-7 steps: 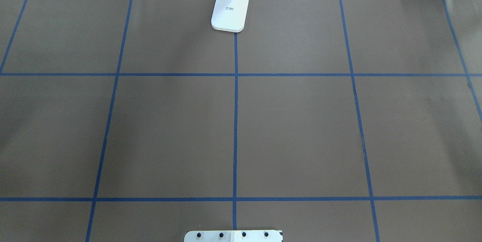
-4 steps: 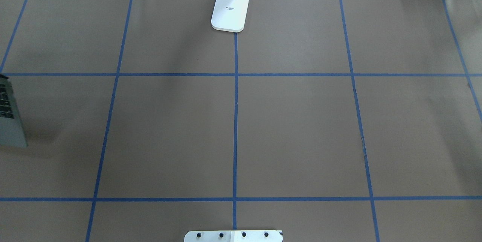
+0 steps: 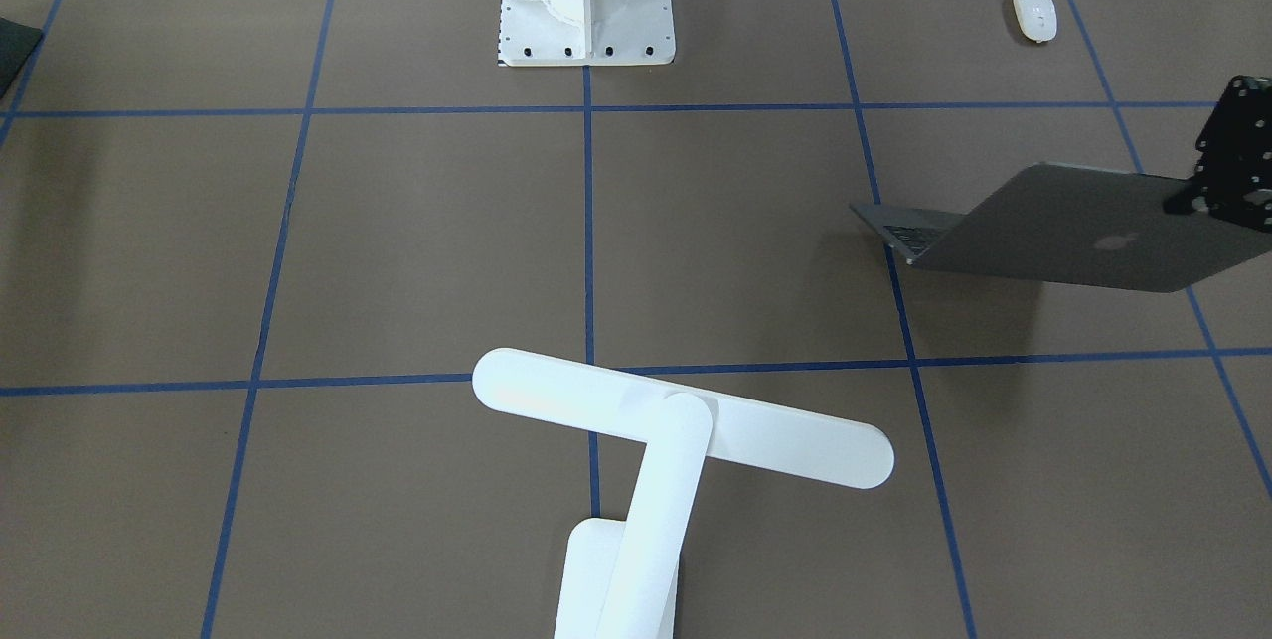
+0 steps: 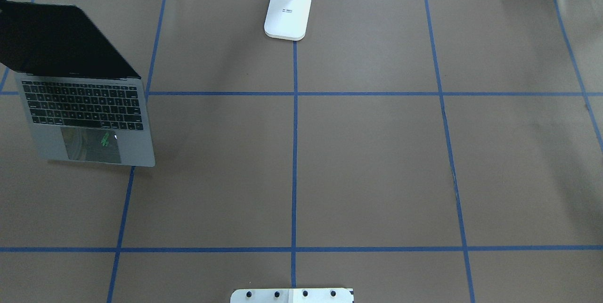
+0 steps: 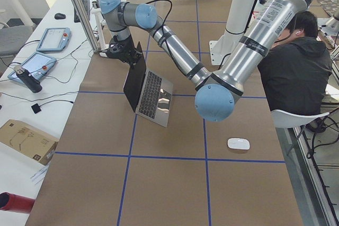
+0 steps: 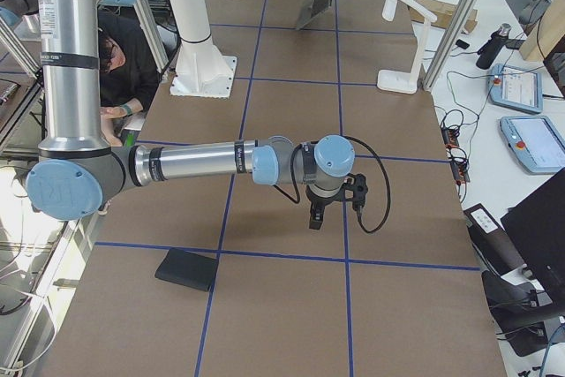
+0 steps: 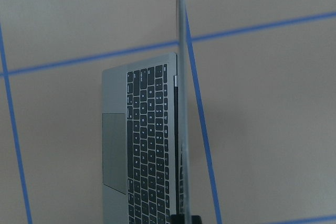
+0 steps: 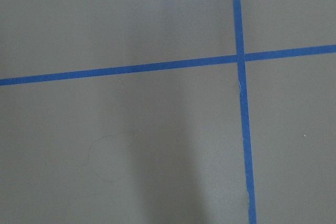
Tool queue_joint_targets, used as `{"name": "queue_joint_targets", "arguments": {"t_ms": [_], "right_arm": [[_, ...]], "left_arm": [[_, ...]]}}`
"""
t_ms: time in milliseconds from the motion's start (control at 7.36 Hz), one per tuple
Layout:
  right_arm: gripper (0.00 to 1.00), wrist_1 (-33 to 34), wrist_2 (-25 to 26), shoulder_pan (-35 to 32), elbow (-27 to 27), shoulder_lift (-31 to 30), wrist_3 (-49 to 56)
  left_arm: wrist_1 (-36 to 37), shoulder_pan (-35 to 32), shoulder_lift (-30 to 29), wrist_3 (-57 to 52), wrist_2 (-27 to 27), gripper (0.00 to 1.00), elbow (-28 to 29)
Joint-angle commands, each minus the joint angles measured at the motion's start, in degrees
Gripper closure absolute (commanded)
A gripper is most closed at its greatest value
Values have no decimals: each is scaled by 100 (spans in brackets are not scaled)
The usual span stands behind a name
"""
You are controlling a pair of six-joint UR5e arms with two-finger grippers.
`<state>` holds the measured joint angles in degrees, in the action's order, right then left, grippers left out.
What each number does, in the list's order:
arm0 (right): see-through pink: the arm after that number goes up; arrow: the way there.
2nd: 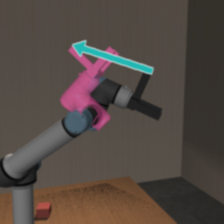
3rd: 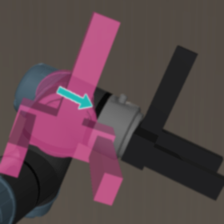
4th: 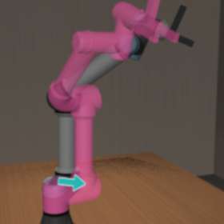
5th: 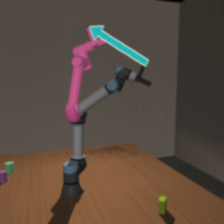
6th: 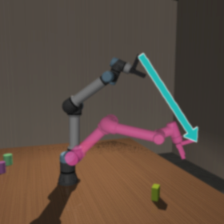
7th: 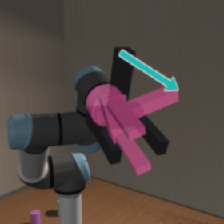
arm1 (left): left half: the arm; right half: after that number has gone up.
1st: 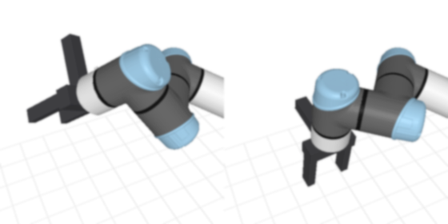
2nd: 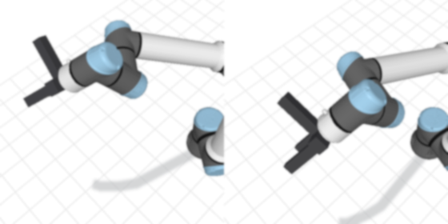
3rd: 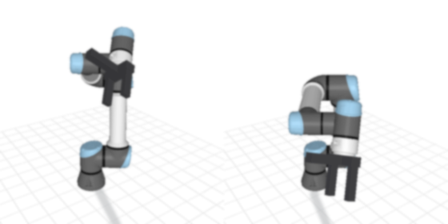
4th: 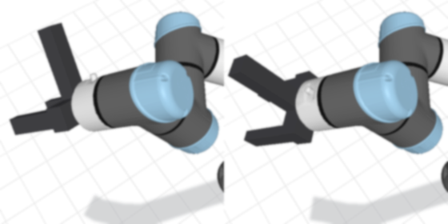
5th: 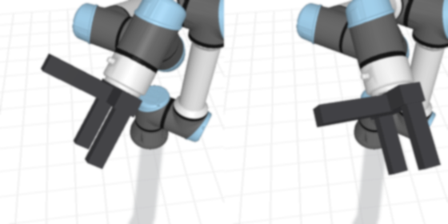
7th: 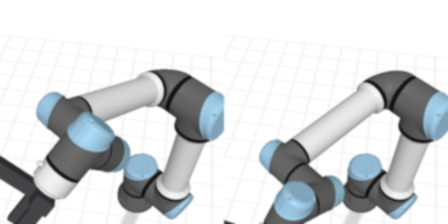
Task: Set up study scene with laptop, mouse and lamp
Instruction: 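Lower the silver laptop onto the table near the lamp with the left gripper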
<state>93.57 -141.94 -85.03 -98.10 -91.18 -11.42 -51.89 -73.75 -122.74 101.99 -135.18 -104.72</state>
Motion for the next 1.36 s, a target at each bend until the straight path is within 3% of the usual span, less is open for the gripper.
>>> {"name": "queue_joint_targets", "arguments": {"t_ms": [0, 272, 679, 1223], "right_arm": [[0, 12, -18, 30, 45, 4, -201], [0, 12, -18, 30, 45, 4, -220], [0, 12, -18, 30, 45, 4, -220], [0, 12, -9, 83, 115, 48, -229]], "left_arm": [[152, 527, -337, 1003, 35, 100, -57], [1027, 922, -994, 1313, 44, 100, -75], [1068, 1581, -1357, 1779, 324, 100, 108], [718, 1829, -2227, 1903, 475, 100, 1373]]}}
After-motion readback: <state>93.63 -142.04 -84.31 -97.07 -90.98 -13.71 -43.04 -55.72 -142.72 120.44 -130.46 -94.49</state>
